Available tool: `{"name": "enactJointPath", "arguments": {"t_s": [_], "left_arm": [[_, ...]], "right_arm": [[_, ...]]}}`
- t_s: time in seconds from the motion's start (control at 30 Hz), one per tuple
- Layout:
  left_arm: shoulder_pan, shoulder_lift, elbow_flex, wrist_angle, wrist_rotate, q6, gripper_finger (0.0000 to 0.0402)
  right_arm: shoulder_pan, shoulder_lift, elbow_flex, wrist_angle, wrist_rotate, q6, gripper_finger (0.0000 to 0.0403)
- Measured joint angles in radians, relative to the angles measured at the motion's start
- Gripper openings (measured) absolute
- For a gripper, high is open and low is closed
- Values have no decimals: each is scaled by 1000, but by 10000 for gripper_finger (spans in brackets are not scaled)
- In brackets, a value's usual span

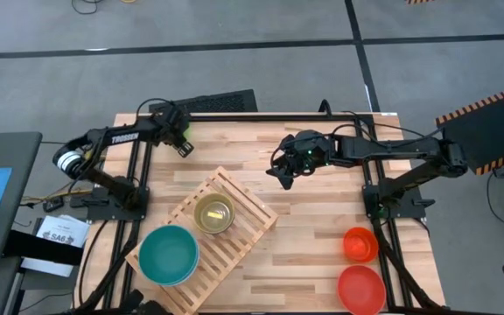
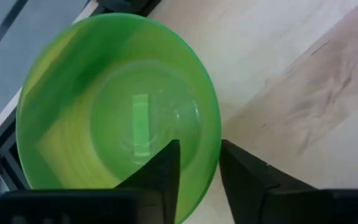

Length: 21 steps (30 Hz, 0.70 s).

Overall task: Place and stack bowls onto a shelf
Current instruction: Stack the small green bowl on the shelf on top of the small yellow bowl on the shelf

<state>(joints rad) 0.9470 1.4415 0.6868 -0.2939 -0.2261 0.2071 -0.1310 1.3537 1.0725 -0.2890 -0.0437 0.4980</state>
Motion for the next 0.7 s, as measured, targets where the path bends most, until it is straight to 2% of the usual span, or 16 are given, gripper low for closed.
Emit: {"name": "enactJointPath", "arguments": {"t_s": [0.23,0.4,0.7], "left_arm": [[0,30,43,-106,22,-1,10],[0,-35,83,-213,98,-9,1],[-42,-296,183,-402,99,-37,0]], "right_arm": [[7,0,0,0,0,0,225],[13,0,0,0,0,-12,225],[13,0,0,3,0,-35,225]]}}
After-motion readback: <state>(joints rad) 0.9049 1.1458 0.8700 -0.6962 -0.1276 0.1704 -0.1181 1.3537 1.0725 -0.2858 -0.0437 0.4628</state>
